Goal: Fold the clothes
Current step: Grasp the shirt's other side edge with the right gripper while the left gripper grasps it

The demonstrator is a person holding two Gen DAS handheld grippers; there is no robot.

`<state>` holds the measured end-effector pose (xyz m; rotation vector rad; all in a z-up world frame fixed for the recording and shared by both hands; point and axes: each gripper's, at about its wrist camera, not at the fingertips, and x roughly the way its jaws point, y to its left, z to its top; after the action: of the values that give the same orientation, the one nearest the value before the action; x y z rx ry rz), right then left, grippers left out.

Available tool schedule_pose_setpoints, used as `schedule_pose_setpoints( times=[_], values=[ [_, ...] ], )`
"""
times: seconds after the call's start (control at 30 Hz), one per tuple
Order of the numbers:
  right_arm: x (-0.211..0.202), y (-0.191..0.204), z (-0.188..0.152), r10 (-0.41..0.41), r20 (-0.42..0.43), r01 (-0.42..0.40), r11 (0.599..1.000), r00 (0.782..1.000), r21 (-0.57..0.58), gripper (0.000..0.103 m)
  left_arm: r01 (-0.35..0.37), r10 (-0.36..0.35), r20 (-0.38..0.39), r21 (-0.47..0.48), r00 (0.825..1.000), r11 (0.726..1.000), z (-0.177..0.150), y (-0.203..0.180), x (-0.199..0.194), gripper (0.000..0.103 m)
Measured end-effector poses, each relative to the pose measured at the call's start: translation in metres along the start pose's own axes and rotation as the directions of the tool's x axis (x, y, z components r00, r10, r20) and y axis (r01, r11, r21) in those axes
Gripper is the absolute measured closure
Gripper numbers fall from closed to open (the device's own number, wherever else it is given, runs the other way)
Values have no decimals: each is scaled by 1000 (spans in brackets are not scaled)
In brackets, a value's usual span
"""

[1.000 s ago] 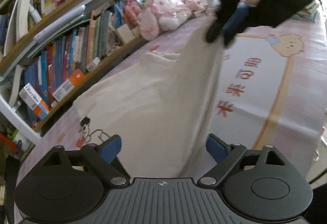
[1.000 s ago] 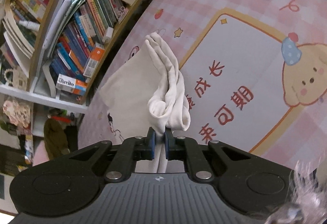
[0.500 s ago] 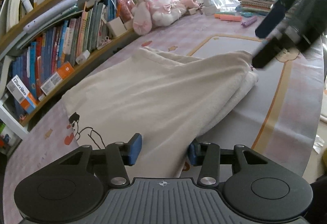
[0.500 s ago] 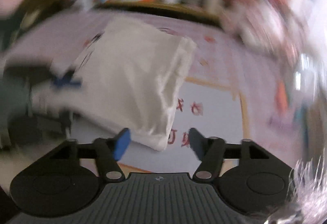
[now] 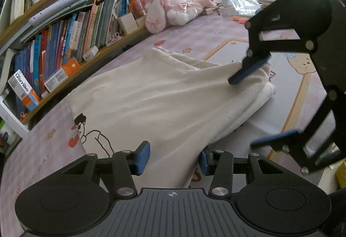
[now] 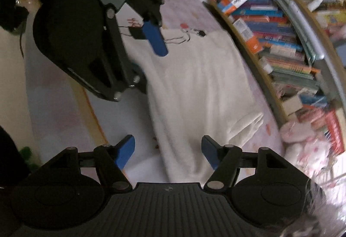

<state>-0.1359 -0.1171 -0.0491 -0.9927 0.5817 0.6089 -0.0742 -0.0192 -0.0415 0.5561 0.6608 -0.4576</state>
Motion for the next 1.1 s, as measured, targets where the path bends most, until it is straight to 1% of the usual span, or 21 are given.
schedule_pose_setpoints(
  times=[0.03, 0.07, 0.1, 0.13, 0.17, 0.2, 0.23, 0.27, 0.3, 0.4, 0.5, 0.57, 0.7, 0.8, 0.9, 0.97, 1.0, 1.03, 1.07, 1.1],
  values=[
    [2, -1, -3, -26, -2, 26, 1000, 1000, -18, 42, -3, 3, -4, 6, 1000, 1000, 0, -1, 1, 55],
    [4, -3, -6, -51, -4, 51, 998, 999, -37, 53, -6, 7, -8, 13, 1000, 1000, -1, -2, 2, 53],
    [6, -4, -9, -77, -6, 77, 996, 997, -55, 60, -11, 12, -13, 24, 1000, 1000, -1, -3, 3, 53],
    [8, -6, -12, -103, -7, 102, 992, 995, -74, 61, -17, 17, -17, 37, 1000, 999, -2, -5, 4, 53],
    [7, -9, -16, -122, 10, 122, 989, 993, -84, 66, -28, 30, -24, 53, 999, 998, -4, -7, 5, 53],
    [6, -15, -17, -126, 27, 128, 989, 992, -77, 78, -41, 43, -30, 71, 999, 997, -5, -10, 6, 53],
    [3, -20, -17, -131, 35, 133, 989, 991, -68, 87, -55, 58, -31, 84, 998, 995, -7, -11, 6, 53],
    [0, -24, -16, -142, 43, 144, 988, 989, -64, 91, -69, 72, -30, 96, 997, 993, -8, -13, 6, 53],
    [-4, -27, -15, -156, 57, 160, 985, 986, -61, 91, -81, 85, -30, 103, 996, 991, -10, -13, 5, 53],
    [-13, -41, -11, -141, 80, 143, 989, 987, -26, 92, -132, 137, -34, 123, 990, 984, -14, -12, 5, 53],
    [-13, -45, -11, -124, 90, 127, 991, 988, -32, 92, -167, 174, -38, 139, 984, 976, -17, -10, 5, 53],
    [-12, -44, -12, -109, 94, 114, 992, 990, -51, 92, -175, 182, -36, 154, 983, 972, -18, -9, 4, 53],
    [-8, -40, -20, -79, 94, 87, 993, 992, -75, 92, -188, 200, -30, 230, 979, 955, -21, -15, 3, 53],
    [-6, -38, -25, -63, 92, 70, 995, 994, -66, 92, -196, 210, -35, 244, 977, 950, -23, -15, 3, 54],
    [-4, -36, -30, -49, 88, 54, 997, 995, -57, 92, -195, 210, -37, 246, 977, 950, -23, -17, 4, 62],
    [-4, -35, -32, -43, 90, 48, 997, 995, -52, 92, -186, 204, -39, 270, 978, 945, -22, -23, 4, 76],
    [-4, -35, -33, -40, 90, 45, 998, 995, -48, 92, -184, 202, -38, 284, 979, 941, -22, -26, 4, 80],
    [-4, -35, -33, -36, 91, 40, 998, 995, -41, 92, -175, 195, -40, 296, 980, 939, -22, -29, 4, 89],
    [-5, -35, -35, -33, 92, 37, 999, 995, -37, 91, -165, 187, -44, 306, 981, 938, -22, -31, 5, 93],
    [-4, -35, -36, -30, 92, 33, 999, 995, -41, 91, -164, 187, -44, 314, 981, 935, -23, -32, 6, 93]
  ],
)
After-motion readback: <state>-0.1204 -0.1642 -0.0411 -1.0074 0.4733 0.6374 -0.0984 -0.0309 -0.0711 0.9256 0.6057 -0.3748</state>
